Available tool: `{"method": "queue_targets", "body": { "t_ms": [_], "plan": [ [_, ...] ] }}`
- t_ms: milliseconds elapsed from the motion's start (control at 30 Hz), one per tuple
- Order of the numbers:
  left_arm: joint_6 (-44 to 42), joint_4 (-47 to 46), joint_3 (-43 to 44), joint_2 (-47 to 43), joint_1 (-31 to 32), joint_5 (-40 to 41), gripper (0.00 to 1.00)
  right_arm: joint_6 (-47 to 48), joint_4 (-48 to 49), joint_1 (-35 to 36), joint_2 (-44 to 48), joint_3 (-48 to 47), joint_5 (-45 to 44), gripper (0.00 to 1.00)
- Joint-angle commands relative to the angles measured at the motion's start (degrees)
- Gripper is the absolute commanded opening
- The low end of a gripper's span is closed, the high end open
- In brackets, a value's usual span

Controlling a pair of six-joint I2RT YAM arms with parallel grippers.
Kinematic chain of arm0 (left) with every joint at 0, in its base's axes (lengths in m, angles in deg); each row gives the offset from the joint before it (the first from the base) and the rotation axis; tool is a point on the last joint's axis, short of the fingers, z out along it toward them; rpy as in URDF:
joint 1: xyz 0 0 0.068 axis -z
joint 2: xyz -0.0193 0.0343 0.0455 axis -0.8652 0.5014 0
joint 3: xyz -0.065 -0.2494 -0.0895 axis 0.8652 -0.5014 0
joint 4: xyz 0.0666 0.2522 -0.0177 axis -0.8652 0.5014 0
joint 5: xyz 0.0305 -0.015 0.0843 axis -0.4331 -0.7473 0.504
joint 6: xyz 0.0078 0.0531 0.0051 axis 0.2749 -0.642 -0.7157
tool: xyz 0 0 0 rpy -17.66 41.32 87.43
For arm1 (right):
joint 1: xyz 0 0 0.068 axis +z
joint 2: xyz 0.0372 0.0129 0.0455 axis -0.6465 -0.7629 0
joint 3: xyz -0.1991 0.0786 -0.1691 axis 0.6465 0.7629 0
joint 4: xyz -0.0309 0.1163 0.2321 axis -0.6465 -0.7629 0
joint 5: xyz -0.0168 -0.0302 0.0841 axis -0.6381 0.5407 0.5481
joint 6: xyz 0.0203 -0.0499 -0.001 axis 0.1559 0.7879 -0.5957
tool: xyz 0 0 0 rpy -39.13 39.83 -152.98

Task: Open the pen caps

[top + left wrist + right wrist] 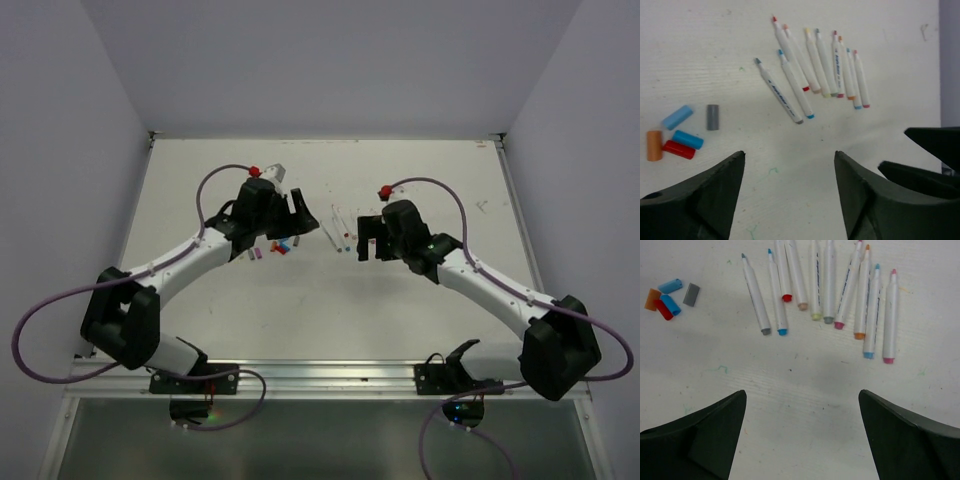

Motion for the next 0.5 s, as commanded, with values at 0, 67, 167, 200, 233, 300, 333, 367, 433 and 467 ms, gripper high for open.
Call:
{"method": "queue_targets", "body": {
  "t_ms": [0,67,167,200,233,300,333,367,433,467],
  "plan": [
    [-1.12,-6.97,-5.09,-8.42,2.03,-5.74,0.78,-4.71,-3.05,-0.23,4.36,3.76,-4.15,0.99],
    [1.42,-9.37,-11.15,-12.04,2.38,-7.43,0.97,-6.64,-3.14,-0.31,6.48,5.97,-3.62,0.99],
    [3.89,-14.57,-17.05,-18.1,2.56,-10.33,1.0,-9.28,-2.62,-0.31,11.14,10.54,-3.01,0.99],
    [4.07,-14.83,-18.1,-20.73,2.73,-10.59,1.0,-9.73,-2.53,-0.31,12.45,12.81,-2.83,0.99],
    [4.25,-15.18,-20.12,-22.15,2.99,-10.95,1.0,-10.16,-2.09,-0.4,15.95,14.05,-2.66,0.99],
    [4.86,-16.32,-22.15,-26.18,3.52,-12.0,1.0,-11.83,-2.09,-0.31,19.83,17.66,-1.52,0.99],
    [5.12,-16.93,-24.51,-27.51,3.7,-12.61,1.0,-12.1,-1.65,-0.31,23.33,18.89,-0.64,0.99],
    [6.26,-17.64,-25.75,-28.91,3.87,-13.14,1.0,-12.63,-1.73,-0.31,25.19,19.86,0.67,0.99],
    [7.49,-22.19,-30.58,-34.09,4.14,-15.51,1.0,-13.33,-2.35,-0.31,28.18,21.88,1.65,0.99],
    [9.07,-24.22,-32.51,-36.11,4.14,-16.22,1.0,-13.25,-2.0,-0.31,31.94,22.67,2.43,0.99]
  ]
}}
